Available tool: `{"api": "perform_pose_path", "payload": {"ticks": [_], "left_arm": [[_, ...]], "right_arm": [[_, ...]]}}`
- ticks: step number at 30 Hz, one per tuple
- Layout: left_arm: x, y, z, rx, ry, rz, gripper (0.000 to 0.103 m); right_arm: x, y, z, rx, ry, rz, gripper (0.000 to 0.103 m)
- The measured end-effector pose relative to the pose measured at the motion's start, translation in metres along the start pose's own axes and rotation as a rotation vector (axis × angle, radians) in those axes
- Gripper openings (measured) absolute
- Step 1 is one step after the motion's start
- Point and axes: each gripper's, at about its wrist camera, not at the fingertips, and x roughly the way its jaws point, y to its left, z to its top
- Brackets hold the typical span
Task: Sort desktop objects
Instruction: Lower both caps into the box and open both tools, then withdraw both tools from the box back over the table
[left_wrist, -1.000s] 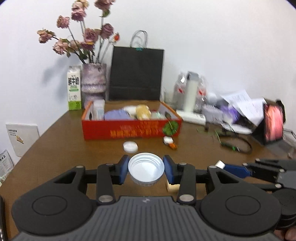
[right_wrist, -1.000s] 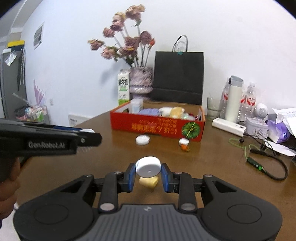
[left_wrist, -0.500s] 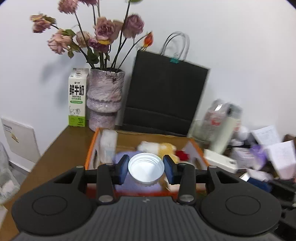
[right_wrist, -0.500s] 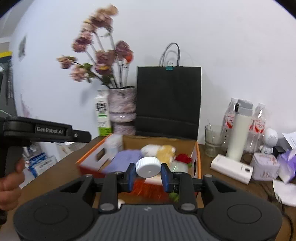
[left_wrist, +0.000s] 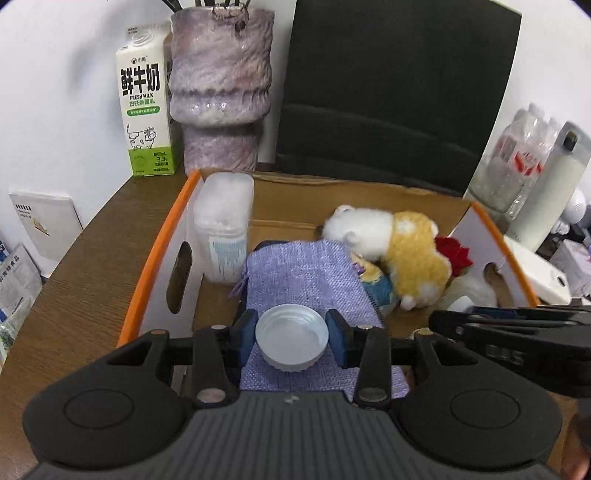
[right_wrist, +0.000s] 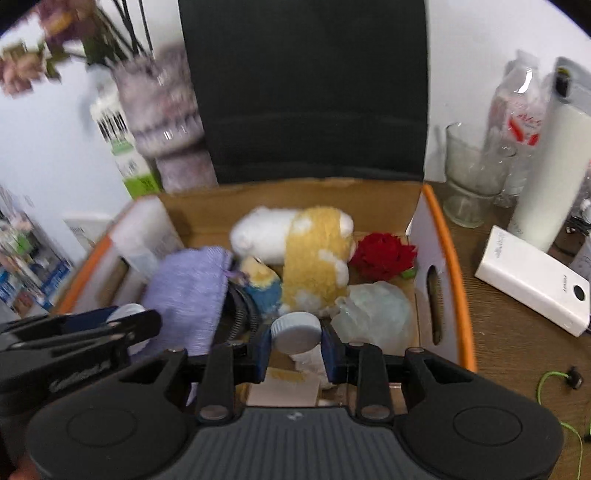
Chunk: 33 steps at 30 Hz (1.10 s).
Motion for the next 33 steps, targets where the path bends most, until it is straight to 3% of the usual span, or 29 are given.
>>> {"api": "perform_pose_path", "payload": {"ticks": [3,5,6,10,14,19,25,33], "left_arm": [[0.004,-0.004,-0.001,0.028,0.000,0.012,0.049],[0.003,-0.003,0.000,0.031,-0.015,0.022,0.068],[0.002,-0.002,0.000,0.031,-0.025,0.024,0.069],[-0.011,0.004,0.003,0.007,-0.063,0.023,0.084],[-0.031,0.006,0.008,0.001,-0.104,0.027,0.097],[-0.065,0.009,0.013,0.021,-0.153,0.021,0.102],[-0.105,0.019,0.014,0.007,-0.138,-0.018,0.103],[-0.159,0.022,-0.032,-0.010,-0.150,-0.015,0.103]], "right_arm": [[0.014,-0.002,0.001,0.018,0.031,0.001,0.029],[0.014,-0.004,0.002,0.035,0.036,0.009,0.031],[0.011,-0.005,0.003,0.040,0.029,0.010,0.032],[-0.011,-0.009,0.009,0.035,-0.034,-0.005,0.049],[-0.042,-0.015,0.015,0.038,-0.100,-0.020,0.055],[-0.080,-0.020,0.013,0.022,-0.154,-0.038,0.065],[-0.124,-0.022,-0.001,0.023,-0.196,-0.042,0.070],[-0.180,-0.007,-0.061,-0.010,-0.309,-0.021,0.077]]}}
